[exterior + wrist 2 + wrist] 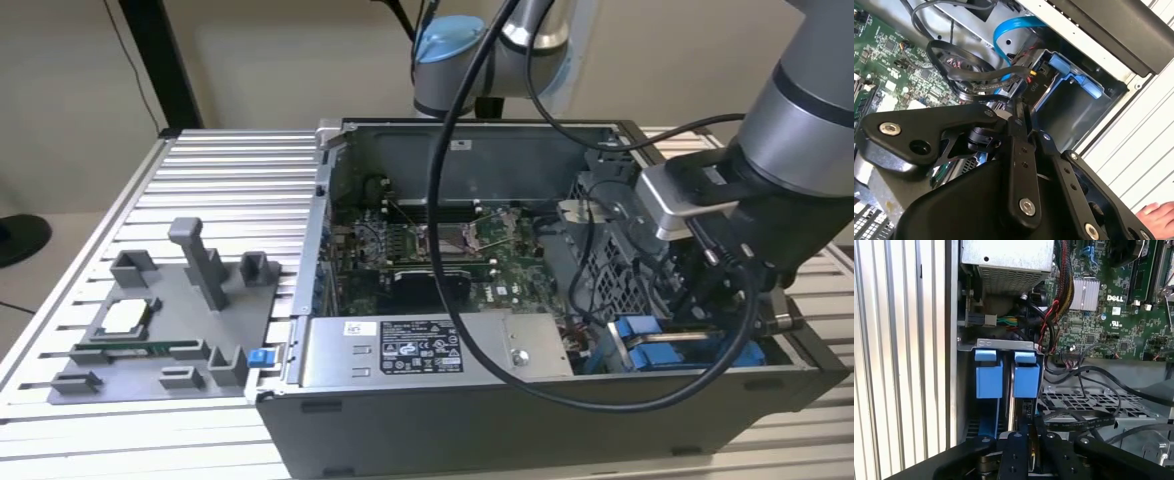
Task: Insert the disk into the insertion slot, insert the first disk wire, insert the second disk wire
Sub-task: 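Insert the second disk wire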
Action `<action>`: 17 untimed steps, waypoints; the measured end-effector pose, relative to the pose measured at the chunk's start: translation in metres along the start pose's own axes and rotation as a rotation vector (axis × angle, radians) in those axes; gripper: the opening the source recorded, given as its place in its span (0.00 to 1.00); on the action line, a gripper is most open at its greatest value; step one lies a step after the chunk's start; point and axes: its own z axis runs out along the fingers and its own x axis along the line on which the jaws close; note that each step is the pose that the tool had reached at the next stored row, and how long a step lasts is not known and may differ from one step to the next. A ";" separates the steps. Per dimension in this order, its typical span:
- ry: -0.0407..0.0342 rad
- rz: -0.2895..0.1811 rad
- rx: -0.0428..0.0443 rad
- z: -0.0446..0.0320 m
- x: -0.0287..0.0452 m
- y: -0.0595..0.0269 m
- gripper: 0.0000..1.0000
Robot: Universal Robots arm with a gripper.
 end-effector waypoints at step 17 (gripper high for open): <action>-0.0019 -0.001 0.0101 0.0008 0.0000 0.0003 0.00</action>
